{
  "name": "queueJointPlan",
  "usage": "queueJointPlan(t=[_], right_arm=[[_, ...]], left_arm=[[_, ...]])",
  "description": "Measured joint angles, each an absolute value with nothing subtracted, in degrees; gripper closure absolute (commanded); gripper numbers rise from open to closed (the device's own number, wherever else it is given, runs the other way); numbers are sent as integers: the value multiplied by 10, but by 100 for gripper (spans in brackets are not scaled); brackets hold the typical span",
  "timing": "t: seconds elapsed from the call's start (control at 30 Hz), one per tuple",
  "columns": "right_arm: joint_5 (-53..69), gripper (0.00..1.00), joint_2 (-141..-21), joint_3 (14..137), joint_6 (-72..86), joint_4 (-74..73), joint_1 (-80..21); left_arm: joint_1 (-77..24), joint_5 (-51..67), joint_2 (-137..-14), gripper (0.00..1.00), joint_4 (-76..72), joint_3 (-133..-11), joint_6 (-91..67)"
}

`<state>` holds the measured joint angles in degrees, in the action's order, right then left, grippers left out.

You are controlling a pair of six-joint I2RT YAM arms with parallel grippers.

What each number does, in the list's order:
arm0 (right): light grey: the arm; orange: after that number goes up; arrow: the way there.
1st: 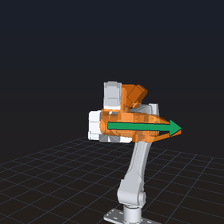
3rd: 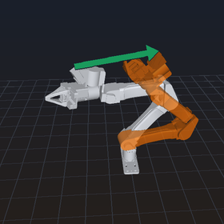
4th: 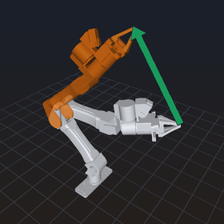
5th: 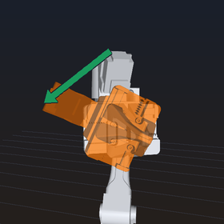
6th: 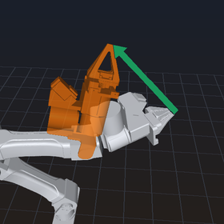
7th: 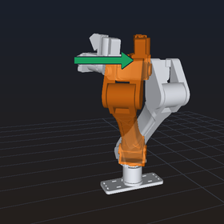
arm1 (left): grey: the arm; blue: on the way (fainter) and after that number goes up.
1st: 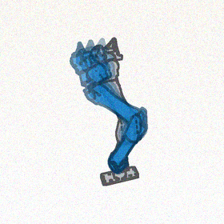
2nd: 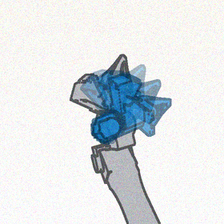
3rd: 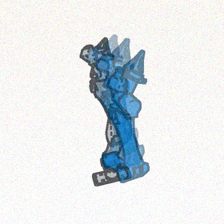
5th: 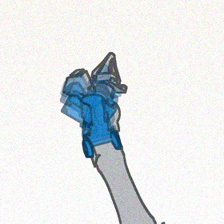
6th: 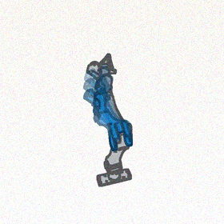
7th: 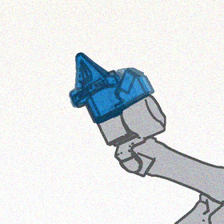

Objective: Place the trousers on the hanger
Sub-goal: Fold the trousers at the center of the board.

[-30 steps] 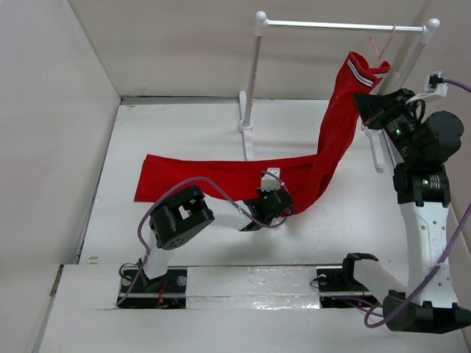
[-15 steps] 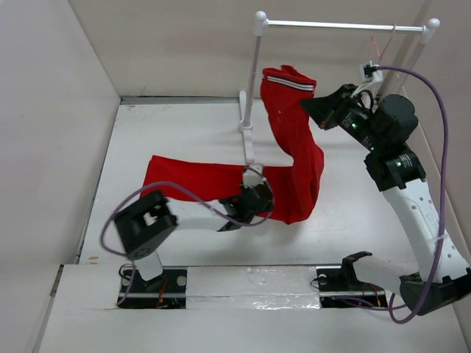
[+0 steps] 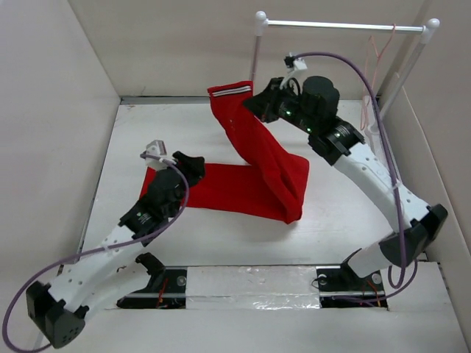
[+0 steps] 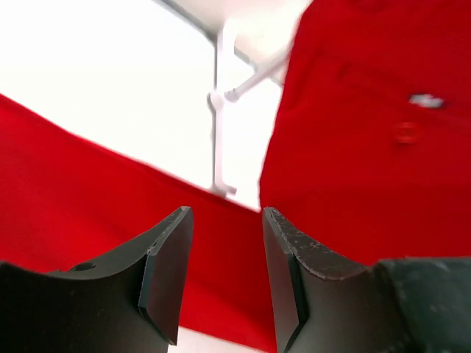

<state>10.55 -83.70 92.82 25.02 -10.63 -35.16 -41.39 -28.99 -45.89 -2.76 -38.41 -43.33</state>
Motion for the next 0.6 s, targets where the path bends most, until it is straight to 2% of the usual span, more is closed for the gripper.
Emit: queueJointPlan(t=[0.3, 0.47, 0.5, 0.53, 0.57, 0.6], right_arm=[[22, 100, -973, 1045, 218, -103, -437], [11, 84, -1108, 1114, 204, -75, -520], [18, 79, -1152, 1142, 204, -73, -535], [28, 52, -1199, 1173, 205, -75, -550], [37, 30, -1246, 1205, 208, -77, -564], [46, 1, -1287, 1228, 206, -75, -578]], left_arm=[[-381, -285, -374, 60, 72, -457, -427], [-381, -335, -303, 60, 119, -478, -423], [-381, -347, -291, 60, 126, -483, -422], [-381, -361, -279, 60, 135, -491, -422], [-381, -373, -269, 60, 140, -499, -420], [-381, -385, -263, 60, 145, -507, -420]])
